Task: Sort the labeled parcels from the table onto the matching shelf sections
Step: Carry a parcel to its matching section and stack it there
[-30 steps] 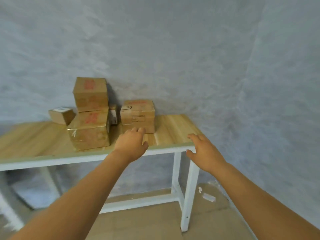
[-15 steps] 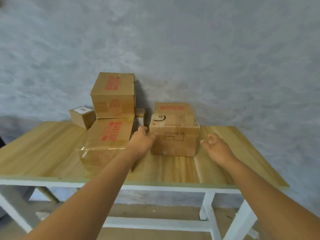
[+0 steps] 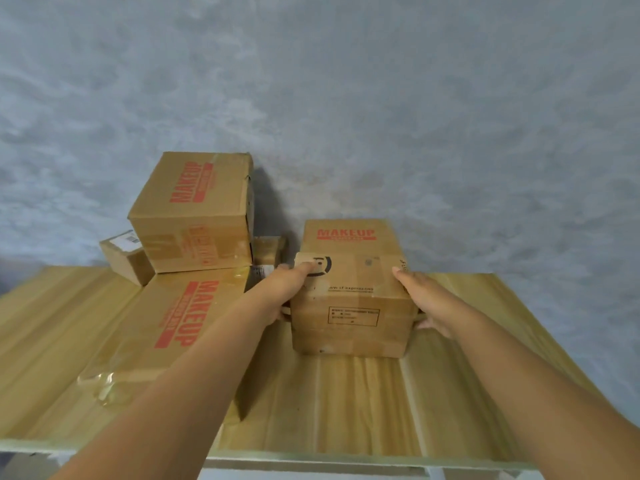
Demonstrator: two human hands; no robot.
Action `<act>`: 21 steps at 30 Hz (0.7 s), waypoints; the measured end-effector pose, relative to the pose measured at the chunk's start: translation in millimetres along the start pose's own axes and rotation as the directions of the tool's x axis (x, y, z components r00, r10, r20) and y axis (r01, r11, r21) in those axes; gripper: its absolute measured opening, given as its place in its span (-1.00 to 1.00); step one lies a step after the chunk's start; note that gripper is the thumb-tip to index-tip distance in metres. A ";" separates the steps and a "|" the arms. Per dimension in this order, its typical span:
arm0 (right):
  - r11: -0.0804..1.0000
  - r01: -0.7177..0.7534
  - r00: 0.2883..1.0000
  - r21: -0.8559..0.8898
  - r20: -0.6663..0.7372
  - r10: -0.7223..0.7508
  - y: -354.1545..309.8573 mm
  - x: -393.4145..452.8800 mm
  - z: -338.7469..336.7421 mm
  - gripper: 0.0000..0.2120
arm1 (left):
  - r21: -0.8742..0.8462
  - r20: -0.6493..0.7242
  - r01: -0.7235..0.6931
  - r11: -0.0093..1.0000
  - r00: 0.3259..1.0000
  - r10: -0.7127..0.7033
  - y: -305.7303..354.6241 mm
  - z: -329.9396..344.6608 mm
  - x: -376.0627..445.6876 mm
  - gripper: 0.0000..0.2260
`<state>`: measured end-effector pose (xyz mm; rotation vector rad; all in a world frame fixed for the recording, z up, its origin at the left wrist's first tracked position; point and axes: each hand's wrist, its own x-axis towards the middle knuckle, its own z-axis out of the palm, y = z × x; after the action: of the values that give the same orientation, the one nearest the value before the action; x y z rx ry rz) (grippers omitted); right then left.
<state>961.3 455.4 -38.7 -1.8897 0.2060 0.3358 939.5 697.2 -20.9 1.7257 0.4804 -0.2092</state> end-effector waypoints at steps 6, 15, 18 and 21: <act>0.917 0.101 0.986 0.386 -0.160 -0.041 -14.5 -13.1 -24.4 -0.56 | -0.112 0.008 -0.176 0.978 0.984 0.178 27.8 6.8 -1.9 -0.49; 0.802 0.113 0.982 0.587 -0.187 -0.002 -31.3 -42.7 -26.2 -0.47 | -0.406 -0.022 -0.396 0.824 0.905 0.425 42.8 10.8 -19.3 -0.80; 0.793 -0.017 0.999 0.609 0.047 -0.015 -20.9 -55.2 -25.4 -0.50 | -0.424 0.006 -0.431 0.797 0.878 0.478 38.6 4.0 -25.2 -0.74; 0.781 -0.048 0.992 0.623 0.121 -0.036 -9.2 -66.2 -27.2 -0.68 | -0.387 0.051 -0.479 0.788 0.842 0.537 30.4 -1.9 -29.4 -0.73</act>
<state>905.2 431.5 -0.1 -1.1981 0.2061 0.3387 925.9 688.8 18.3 1.3981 -0.0826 0.1306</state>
